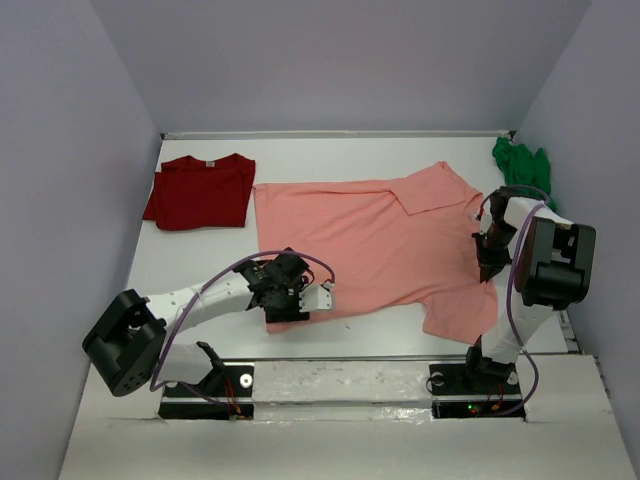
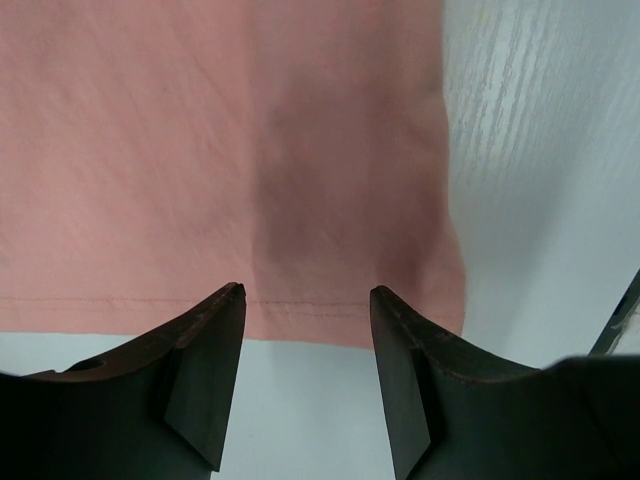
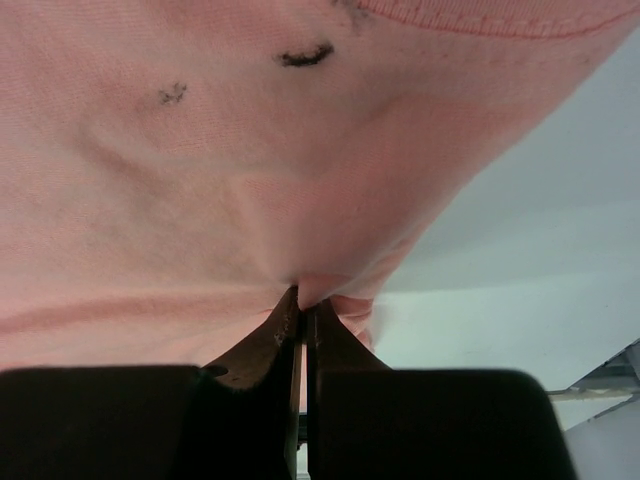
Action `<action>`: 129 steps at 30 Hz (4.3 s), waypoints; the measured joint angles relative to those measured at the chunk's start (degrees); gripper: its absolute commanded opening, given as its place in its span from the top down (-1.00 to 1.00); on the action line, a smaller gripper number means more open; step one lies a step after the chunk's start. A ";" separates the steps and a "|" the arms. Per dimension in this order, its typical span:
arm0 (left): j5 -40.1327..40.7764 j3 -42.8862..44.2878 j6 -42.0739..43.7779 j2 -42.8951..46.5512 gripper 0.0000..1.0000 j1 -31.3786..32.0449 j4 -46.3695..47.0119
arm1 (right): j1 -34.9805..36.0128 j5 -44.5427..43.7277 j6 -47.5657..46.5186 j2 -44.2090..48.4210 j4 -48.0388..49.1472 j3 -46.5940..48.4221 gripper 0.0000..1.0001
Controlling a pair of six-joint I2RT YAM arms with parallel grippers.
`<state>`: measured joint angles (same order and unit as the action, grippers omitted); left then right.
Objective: Fold and stack the t-shirts
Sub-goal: Flatten the tshirt out
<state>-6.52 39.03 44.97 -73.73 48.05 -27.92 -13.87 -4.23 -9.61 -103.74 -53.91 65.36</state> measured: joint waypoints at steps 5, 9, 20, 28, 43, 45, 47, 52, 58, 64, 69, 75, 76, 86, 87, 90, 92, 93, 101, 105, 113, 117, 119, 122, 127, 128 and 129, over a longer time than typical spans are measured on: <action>1.05 -0.66 1.60 0.00 -0.29 0.31 -2.05 | 0.00 0.22 -0.44 0.13 0.02 0.83 1.00; 1.03 -0.90 2.60 0.20 -0.32 0.39 -4.70 | 0.00 0.70 -0.50 0.59 0.09 1.42 1.00; -2.97 0.13 3.21 7.96 -0.62 1.11 -13.00 | 0.00 1.75 -0.66 0.63 0.35 1.64 1.00; -4.74 0.37 3.85 8.28 -0.96 1.84 -14.80 | 0.00 1.79 -0.66 0.63 0.35 1.66 1.00; -4.24 0.39 5.51 1.77 -0.80 2.25 -14.67 | 0.00 2.25 -0.63 0.63 0.35 1.66 1.00; -4.00 0.44 5.57 1.07 -0.78 2.25 -14.29 | 0.00 2.23 -0.66 0.66 0.35 1.66 1.00; -3.93 0.57 5.57 0.72 -0.75 2.25 -13.70 | 0.00 2.21 -0.68 0.66 0.35 1.66 1.00; -3.89 1.53 5.53 0.28 -0.53 2.25 -12.57 | 0.00 2.14 -0.68 0.66 0.35 1.66 1.00; -3.89 2.73 5.38 0.28 -0.27 2.25 -11.74 | 0.00 2.14 -0.68 0.66 0.35 1.66 1.00; -4.02 2.73 5.07 -0.70 -0.39 2.25 -11.69 | 0.00 2.03 -0.70 0.66 0.35 1.66 1.00; -4.39 2.73 4.87 -0.83 -0.45 2.25 -11.89 | 0.00 1.64 -0.70 0.66 0.35 1.66 1.00; -4.37 2.73 4.90 -0.68 -0.48 2.27 -12.46 | 0.00 1.66 -0.68 0.66 0.35 1.66 1.00; -4.33 2.71 4.87 -0.68 -0.47 2.27 -12.44 | 0.00 1.66 -0.68 0.66 0.35 1.66 1.00; -3.65 2.56 4.94 -4.00 -0.33 2.49 -10.84 | 0.00 1.60 -0.70 0.66 0.35 1.66 1.00; -3.52 2.56 4.94 -4.55 -0.29 2.49 -10.64 | 0.00 1.49 -0.70 0.66 0.35 1.66 1.00; -3.34 2.56 5.09 -5.16 -0.15 2.49 -10.43 | 0.00 1.33 -0.70 0.66 0.35 1.66 1.00; -3.13 2.56 5.14 -5.22 -0.05 2.49 -10.38 | 0.00 1.25 -0.72 0.66 0.35 1.66 1.00; -3.06 2.56 5.22 -5.22 -0.03 2.49 -10.36 | 0.00 1.25 -0.72 0.66 0.35 1.66 1.00; -2.80 3.02 5.25 -5.22 -0.03 2.49 -10.82 | 0.00 1.20 -0.72 0.66 0.42 1.66 1.00; -2.43 4.48 5.25 -5.20 -0.02 2.49 -11.65 | 0.00 1.20 -0.72 0.66 0.42 1.66 1.00; -0.63 7.52 5.16 -5.20 0.41 2.49 -13.07 | 0.00 1.22 -0.83 0.66 0.48 1.66 1.00; 0.33 7.52 5.11 -5.20 0.59 2.49 -13.00 | 0.00 1.22 -1.05 0.66 0.61 1.66 1.00; 1.18 7.43 5.11 -5.42 0.69 2.49 -12.59 | 0.00 1.25 -1.11 0.66 0.63 1.66 1.00; 2.51 6.80 5.01 -6.51 0.77 2.49 -11.28 | 0.00 1.22 -1.14 0.66 0.63 1.66 1.00; 3.13 5.44 4.87 -9.42 0.95 2.49 -9.88 | 0.00 1.18 -1.20 0.66 0.63 1.66 1.00; 3.13 5.44 4.87 -9.60 0.99 2.49 -9.75 | 0.00 1.16 -1.25 0.66 0.63 1.66 1.00; 3.06 5.44 4.81 -9.70 1.00 2.49 -9.49 | 0.00 1.05 -1.36 0.66 0.61 1.66 1.00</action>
<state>-3.46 44.47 49.78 -83.44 50.54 -37.41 -13.87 -3.18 -10.96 -103.09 -53.30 67.02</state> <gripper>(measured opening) 0.044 0.046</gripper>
